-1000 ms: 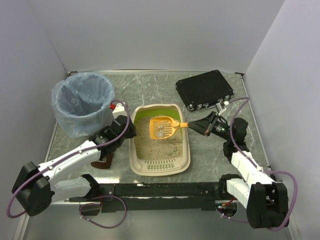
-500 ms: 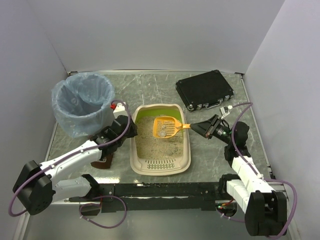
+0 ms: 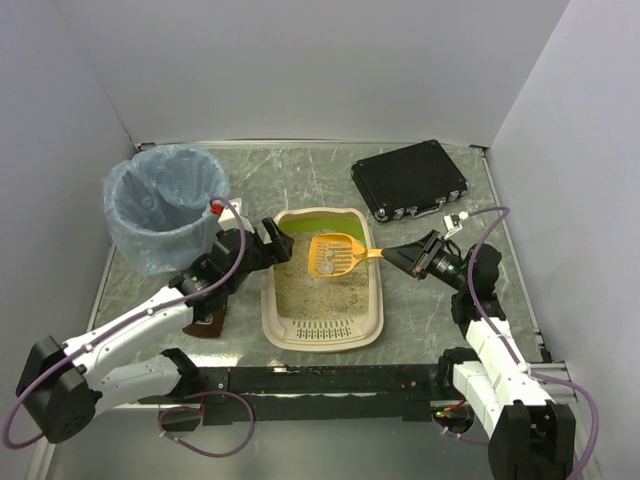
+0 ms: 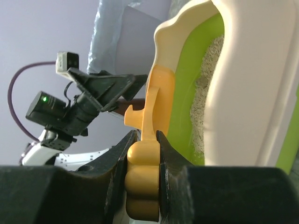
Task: Clean the litter box
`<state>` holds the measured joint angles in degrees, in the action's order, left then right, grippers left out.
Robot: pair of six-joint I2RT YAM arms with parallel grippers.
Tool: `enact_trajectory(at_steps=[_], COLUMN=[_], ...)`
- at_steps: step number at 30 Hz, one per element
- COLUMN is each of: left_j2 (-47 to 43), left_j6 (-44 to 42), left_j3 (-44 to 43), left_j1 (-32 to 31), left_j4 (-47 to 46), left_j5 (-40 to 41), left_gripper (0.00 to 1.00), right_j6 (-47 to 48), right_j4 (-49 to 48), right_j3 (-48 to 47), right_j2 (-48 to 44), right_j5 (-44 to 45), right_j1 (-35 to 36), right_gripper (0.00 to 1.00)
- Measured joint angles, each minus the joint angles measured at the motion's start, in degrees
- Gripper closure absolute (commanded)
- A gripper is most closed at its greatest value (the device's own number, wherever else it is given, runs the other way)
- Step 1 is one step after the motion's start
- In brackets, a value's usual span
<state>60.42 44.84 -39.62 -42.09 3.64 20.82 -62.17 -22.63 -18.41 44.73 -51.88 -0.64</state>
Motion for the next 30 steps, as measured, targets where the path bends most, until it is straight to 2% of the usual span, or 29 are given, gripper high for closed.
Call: enact_trajectory(at_steps=[10,15,22,30], left_j2=[-8.7,-12.9,-20.1,-25.9], left_j6=[-0.1,0.0,0.9,3.5], left_j3=[0.1,2.9,8.9,11.6], left_j1=[0.0,0.0,0.0,0.0], left_j4=[2.2,3.0,5.0,7.5], left_j5=[0.4,0.1,-0.1,-0.3], left_gripper=[0.01,0.01,0.01,0.01], right_j6=[-7.0,-9.1,-11.8,-11.5], right_j4=[-0.2,-0.3,0.5,6.0], right_j3=[-9.2,-15.3,-26.1,-48.9], right_j2=[0.7,4.8,14.6,32.0], right_j5=[2.5,4.9,10.1,18.3], right_j1=[0.0,3.9,12.2,23.5], right_gripper=[1.0,1.0,1.0,1.0])
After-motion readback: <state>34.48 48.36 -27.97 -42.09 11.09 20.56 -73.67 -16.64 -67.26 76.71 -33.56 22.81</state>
